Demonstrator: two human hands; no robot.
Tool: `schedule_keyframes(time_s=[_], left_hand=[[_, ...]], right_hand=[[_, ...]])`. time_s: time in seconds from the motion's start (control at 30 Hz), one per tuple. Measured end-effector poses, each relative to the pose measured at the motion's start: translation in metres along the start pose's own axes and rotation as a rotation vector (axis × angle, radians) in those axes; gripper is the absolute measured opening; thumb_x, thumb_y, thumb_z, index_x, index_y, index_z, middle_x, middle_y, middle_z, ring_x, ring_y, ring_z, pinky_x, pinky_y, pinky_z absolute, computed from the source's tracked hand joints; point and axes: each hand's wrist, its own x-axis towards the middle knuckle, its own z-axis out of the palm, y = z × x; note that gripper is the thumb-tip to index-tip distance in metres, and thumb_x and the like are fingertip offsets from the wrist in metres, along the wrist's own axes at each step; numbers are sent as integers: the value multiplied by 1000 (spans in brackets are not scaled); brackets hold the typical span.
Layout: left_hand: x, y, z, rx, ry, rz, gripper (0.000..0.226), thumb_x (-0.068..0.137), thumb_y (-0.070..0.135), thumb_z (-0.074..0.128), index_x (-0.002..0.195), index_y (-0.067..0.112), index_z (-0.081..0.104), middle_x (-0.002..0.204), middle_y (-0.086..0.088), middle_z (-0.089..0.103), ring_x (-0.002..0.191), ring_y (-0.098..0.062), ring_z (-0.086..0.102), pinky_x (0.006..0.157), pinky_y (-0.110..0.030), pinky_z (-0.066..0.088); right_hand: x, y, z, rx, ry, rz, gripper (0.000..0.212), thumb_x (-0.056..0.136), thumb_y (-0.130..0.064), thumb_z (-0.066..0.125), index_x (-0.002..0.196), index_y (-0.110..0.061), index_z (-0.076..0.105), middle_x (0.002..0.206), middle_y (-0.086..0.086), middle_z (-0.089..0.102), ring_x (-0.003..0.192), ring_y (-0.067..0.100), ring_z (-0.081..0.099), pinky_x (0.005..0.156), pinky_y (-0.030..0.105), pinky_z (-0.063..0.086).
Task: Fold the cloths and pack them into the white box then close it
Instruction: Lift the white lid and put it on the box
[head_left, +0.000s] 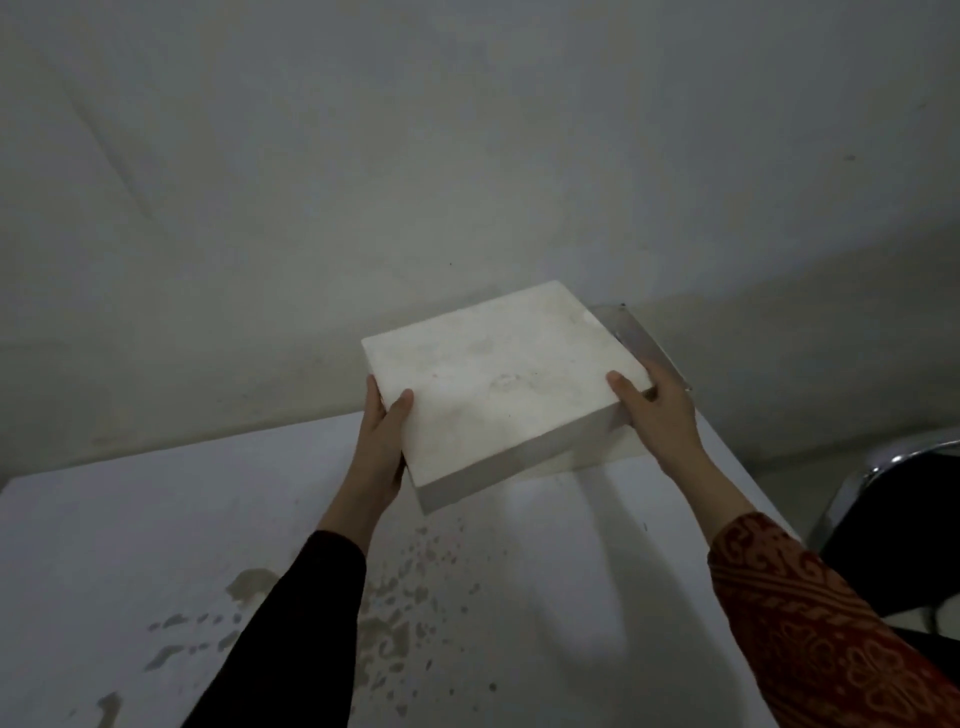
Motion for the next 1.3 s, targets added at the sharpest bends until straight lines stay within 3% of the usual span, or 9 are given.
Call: schedule_keyframes(time_s=[0.07,0.17,0.37,0.47,0.57,0.73,0.9,1.1,1.3], left_hand=[[14,-2,14,79,65,29,57,97,23,43,147,32,16,149,-2,37,126,-26,48,105,-50,42],[34,1,42,258,128,101,57,97,22,42,148,25,17,150,-6,35,132,-28,41,110,-47,36],[71,5,89,558,166,192,64,96,24,43,150,17,8,150,-14,35,134,-31,38,109,-35,30],[90,2,104,628,104,203,71,95,25,46,149,15,2,153,-14,29,137,-31,33,112,-38,28],[104,-7,115,660,34,144,74,92,27,51,149,15,4,154,-16,24,140,-31,28,114,-38,24],[117,-27,114,688,24,73,62,91,28,54,145,14,27,151,-18,27,140,-31,24,113,-36,21],[129,-34,111,705,13,104,60,90,27,55,144,14,32,152,-16,28,142,-27,23,111,-28,19],[133,-37,113,708,-8,100,59,92,29,53,144,16,30,156,-15,21,145,-25,13,113,-28,13],[129,-45,110,704,-24,77,60,92,29,54,145,13,30,154,-19,22,143,-31,20,117,-38,19]], right_hand=[[2,2,-1,7,70,-55,34,92,-26,55,123,-12,52,100,-2,60,77,3,54,61,6,46],[14,6,-9,-26,161,-65,35,93,-27,54,124,-10,49,94,-4,56,72,-1,50,54,-1,40],[52,14,-36,-169,171,-20,39,88,-30,60,114,-5,46,102,2,53,79,16,53,58,21,41],[71,17,-44,-226,126,42,37,87,-27,59,111,-4,43,100,5,50,71,10,49,52,22,39],[87,21,-48,-266,122,73,36,88,-26,57,113,-5,43,101,6,50,78,18,50,53,25,40],[105,32,-41,-325,109,23,42,89,-27,57,125,-8,45,106,3,52,93,20,50,81,31,45],[108,47,-35,-416,105,3,46,90,-33,56,129,-10,47,126,13,57,114,30,53,98,41,45],[107,57,-32,-490,127,-62,38,94,-24,52,126,-3,54,122,24,58,113,36,54,97,37,41],[113,60,-36,-500,142,-136,32,93,-18,52,120,-2,60,118,24,60,107,37,58,97,39,45]])
